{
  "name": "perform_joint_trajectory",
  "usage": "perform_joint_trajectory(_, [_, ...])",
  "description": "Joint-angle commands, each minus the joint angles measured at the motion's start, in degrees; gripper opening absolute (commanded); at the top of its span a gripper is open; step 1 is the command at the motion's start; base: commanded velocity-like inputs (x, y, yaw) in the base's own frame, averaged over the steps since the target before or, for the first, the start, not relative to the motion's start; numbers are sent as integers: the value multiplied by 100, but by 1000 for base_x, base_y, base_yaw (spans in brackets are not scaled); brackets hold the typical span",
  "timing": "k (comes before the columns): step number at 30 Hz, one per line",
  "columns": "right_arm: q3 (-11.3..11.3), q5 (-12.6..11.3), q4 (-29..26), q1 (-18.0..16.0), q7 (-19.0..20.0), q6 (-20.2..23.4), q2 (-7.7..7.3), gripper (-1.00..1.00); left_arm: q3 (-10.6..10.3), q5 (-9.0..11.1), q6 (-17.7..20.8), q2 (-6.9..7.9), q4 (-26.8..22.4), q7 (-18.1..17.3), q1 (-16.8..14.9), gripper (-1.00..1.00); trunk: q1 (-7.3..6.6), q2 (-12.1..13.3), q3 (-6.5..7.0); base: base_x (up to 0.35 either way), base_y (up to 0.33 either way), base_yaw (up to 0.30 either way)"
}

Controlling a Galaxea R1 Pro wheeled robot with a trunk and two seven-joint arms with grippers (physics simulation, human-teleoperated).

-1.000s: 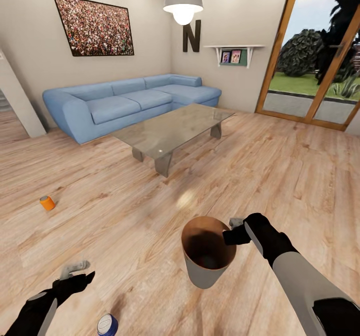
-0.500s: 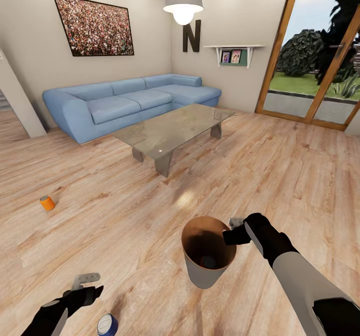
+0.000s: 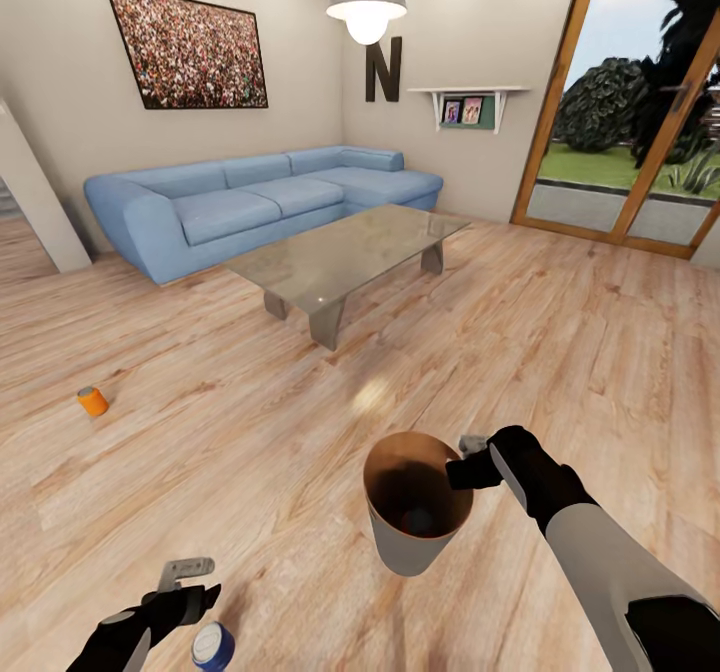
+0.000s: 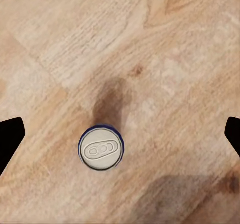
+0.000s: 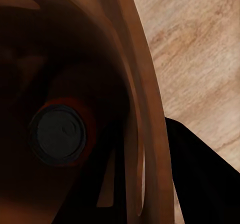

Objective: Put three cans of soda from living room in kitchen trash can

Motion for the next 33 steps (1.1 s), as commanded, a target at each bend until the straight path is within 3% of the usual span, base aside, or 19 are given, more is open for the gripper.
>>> perform_joint_trajectory(1, [-2, -108, -4, -3, -26, 16, -1, -100, 0, 0, -2, -1, 4, 0, 0, 100, 22, -42, -18, 0, 0, 0])
perform_joint_trajectory(33, [31, -117, -165, 3, -19, 12, 3, -100, -2, 9, -17, 4, 19, 0, 1, 100, 725, -1325, -592, 0, 0, 0])
